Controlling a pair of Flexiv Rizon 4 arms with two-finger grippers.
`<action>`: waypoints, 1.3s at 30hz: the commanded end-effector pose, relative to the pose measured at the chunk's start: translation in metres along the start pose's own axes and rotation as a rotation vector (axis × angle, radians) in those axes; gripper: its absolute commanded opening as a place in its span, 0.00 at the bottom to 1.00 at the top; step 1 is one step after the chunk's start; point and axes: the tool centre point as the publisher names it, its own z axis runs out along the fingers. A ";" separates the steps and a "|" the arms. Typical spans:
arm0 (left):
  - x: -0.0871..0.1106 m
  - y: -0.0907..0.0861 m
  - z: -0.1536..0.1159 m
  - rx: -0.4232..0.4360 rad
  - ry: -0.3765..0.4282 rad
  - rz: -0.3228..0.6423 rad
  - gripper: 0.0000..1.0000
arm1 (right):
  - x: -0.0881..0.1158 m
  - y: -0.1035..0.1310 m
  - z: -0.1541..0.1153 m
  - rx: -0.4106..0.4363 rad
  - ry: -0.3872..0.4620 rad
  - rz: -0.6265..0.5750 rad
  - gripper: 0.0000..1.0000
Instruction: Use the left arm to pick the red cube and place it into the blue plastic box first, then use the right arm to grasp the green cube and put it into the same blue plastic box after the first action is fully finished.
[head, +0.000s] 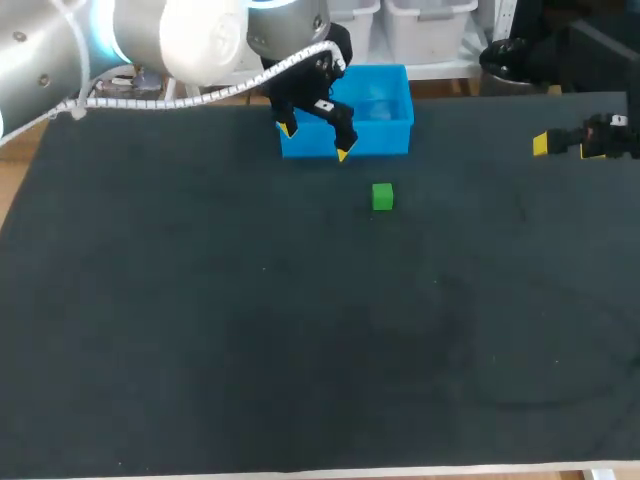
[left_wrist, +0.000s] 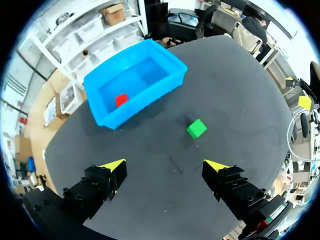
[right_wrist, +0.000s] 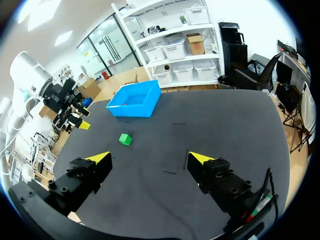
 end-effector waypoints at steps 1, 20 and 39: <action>0.005 0.000 0.000 0.001 -0.045 0.001 1.00 | 0.000 0.000 0.000 0.002 0.000 0.000 1.00; 0.045 0.006 -0.013 0.083 -0.296 0.079 1.00 | 0.000 0.000 0.000 0.002 0.000 0.000 1.00; 0.063 0.018 -0.015 0.157 -0.463 0.182 1.00 | 0.000 0.000 0.000 0.002 0.000 0.000 1.00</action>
